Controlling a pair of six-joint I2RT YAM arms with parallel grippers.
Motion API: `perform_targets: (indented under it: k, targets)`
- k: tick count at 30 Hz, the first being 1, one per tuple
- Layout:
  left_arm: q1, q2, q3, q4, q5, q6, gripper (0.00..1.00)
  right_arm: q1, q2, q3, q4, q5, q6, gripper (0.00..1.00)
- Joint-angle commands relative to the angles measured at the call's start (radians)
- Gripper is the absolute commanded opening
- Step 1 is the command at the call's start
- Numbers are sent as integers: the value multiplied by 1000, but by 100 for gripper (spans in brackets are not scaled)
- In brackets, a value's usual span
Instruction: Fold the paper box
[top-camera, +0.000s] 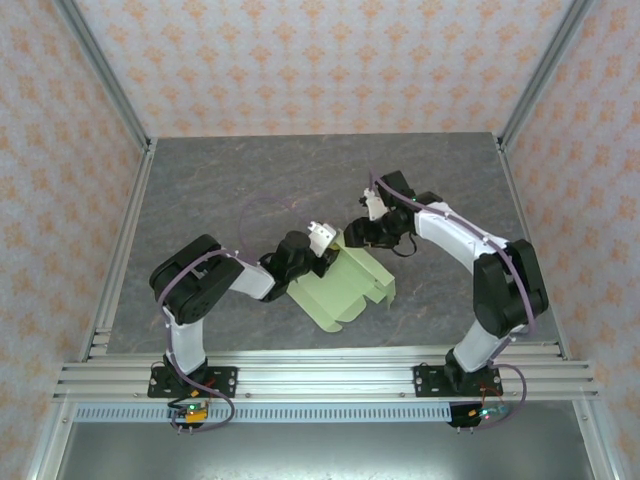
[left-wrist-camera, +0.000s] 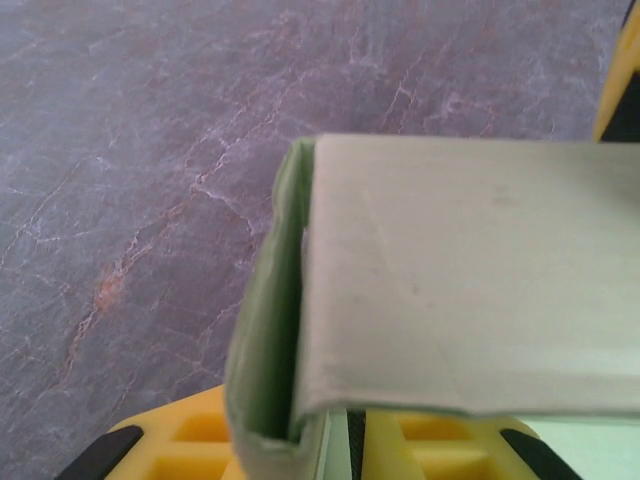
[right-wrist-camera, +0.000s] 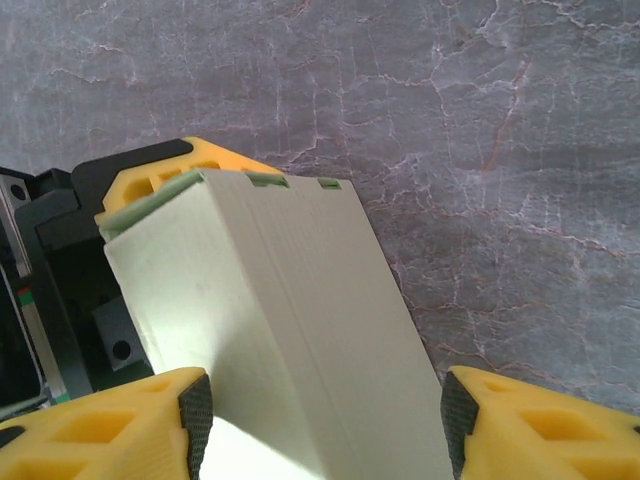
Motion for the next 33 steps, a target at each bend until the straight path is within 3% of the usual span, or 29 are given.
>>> perform_targets:
  k: [1, 6, 13, 17, 25, 26, 29, 30, 33]
  targets:
    - [-10, 41, -40, 160, -24, -46, 23, -1, 28, 54, -24, -12, 24, 64]
    - [-17, 45, -84, 264, -64, -67, 22, -2, 25, 15, -2, -18, 59, 61]
    - [-78, 62, 0, 224, -95, 11, 11, 0, 1, -70, 83, -55, 138, 58]
    - [-115, 90, 33, 212, -174, 36, 0, -1, -17, -109, 119, -34, 170, 57]
    - [-149, 160, 50, 238, -331, 54, 0, -2, -64, -165, 163, 1, 183, 57]
    - [-153, 167, 49, 253, -334, 53, 3, -1, -63, -169, 165, 10, 181, 56]
    - [-151, 154, 28, 287, -330, 35, 31, -4, -54, -168, 166, 12, 169, 55]
    - [-150, 138, 21, 280, -323, 31, 36, -6, -50, -162, 161, 3, 163, 54]
    - [-141, 73, -4, 253, -281, 22, 40, -13, -31, -135, 131, -34, 133, 53]
